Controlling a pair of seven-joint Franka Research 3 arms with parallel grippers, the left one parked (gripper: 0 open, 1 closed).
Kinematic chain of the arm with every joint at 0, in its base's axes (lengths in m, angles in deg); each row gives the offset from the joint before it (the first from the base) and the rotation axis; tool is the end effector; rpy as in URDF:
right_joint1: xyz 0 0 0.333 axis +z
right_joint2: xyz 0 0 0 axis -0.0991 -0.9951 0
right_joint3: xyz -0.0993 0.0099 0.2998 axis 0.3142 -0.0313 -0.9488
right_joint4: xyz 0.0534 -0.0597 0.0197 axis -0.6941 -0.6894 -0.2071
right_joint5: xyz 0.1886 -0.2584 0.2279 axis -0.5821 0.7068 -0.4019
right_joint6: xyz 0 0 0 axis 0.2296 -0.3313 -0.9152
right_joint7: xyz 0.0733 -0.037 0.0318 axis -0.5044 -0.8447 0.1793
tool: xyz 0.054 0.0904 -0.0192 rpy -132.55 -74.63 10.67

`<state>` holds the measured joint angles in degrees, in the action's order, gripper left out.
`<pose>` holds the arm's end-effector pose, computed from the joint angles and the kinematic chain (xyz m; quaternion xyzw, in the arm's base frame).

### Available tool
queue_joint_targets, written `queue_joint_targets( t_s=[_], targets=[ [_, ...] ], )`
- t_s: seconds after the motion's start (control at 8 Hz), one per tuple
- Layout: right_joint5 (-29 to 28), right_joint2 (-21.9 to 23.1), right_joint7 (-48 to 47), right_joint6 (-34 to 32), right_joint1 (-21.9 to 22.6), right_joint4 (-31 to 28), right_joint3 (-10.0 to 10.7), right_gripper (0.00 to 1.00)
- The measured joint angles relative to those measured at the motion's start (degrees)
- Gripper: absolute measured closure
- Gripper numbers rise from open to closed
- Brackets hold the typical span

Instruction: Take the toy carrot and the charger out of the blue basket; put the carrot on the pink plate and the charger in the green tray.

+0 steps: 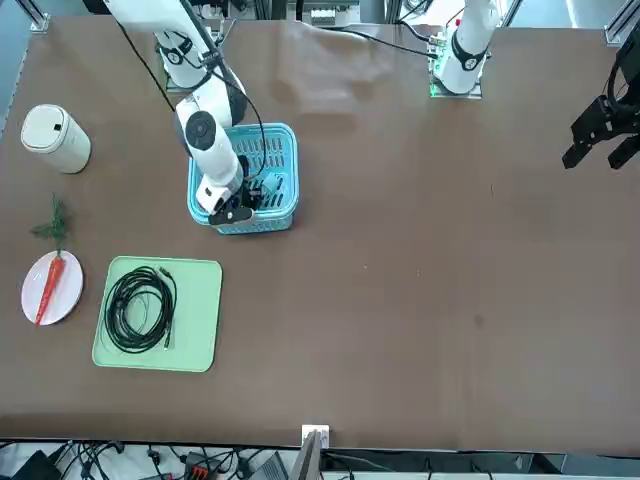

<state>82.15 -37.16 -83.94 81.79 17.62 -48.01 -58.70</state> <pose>0.4807 0.2776 0.2371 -0.9969 -0.0669 -0.0255 0.0311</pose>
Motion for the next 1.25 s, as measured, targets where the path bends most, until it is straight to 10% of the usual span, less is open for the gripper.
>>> queue_joint_targets(
  t_s=[0.5,1.25],
  targets=[
    [0.0,3.2,-0.7,-5.3,0.0,0.9,0.1,0.99],
    [-3.3,21.2,-2.3,-32.5,1.3,2.7,-0.4,0.99]
  ],
)
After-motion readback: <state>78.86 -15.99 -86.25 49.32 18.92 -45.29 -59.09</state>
